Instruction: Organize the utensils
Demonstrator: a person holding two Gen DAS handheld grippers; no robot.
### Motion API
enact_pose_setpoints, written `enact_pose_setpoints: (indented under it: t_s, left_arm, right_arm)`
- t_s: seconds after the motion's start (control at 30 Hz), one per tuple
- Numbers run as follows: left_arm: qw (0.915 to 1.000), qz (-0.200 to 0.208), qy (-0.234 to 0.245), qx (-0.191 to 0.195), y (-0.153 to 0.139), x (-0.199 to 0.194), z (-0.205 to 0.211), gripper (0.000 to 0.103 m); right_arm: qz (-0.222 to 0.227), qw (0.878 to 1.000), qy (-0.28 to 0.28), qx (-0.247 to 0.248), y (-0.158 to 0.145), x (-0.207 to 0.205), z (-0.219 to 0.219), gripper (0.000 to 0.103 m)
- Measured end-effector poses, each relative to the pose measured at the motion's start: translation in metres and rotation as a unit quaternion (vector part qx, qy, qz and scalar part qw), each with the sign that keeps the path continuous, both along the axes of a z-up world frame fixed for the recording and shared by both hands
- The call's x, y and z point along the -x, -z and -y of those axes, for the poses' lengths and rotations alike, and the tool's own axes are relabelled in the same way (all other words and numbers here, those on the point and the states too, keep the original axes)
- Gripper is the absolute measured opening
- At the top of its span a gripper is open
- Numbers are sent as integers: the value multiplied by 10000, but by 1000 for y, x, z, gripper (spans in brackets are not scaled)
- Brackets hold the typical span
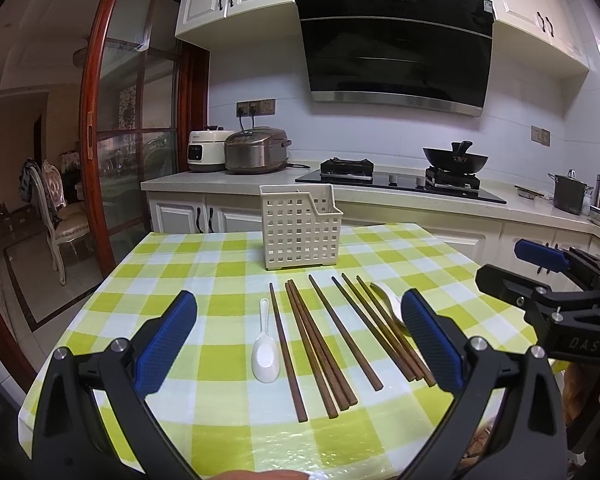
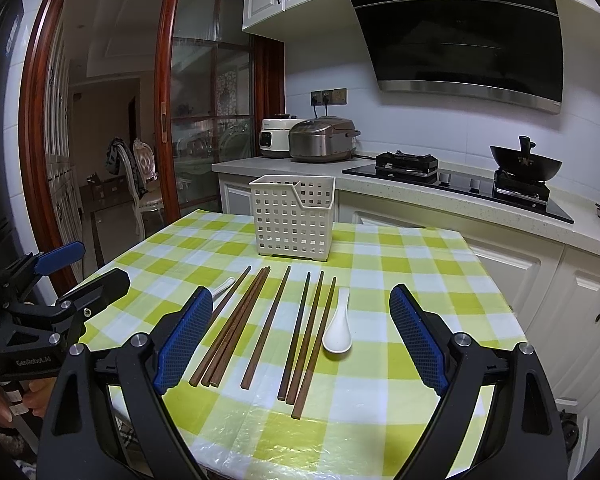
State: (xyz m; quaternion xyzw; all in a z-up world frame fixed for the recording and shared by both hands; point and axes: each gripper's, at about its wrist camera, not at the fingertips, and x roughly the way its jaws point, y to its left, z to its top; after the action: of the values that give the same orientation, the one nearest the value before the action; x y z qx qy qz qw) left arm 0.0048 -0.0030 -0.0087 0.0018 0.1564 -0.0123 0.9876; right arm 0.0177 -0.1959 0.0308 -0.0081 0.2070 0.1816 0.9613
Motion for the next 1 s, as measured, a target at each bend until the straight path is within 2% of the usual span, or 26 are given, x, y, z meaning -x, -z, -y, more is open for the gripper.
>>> enact_pose_setpoints:
  t_s: [1.0]
  left_arm:
    - [10000, -15, 0, 18, 0, 0, -1, 99]
  right_arm:
    - [-27, 10000, 7, -42, 1, -1, 1, 85]
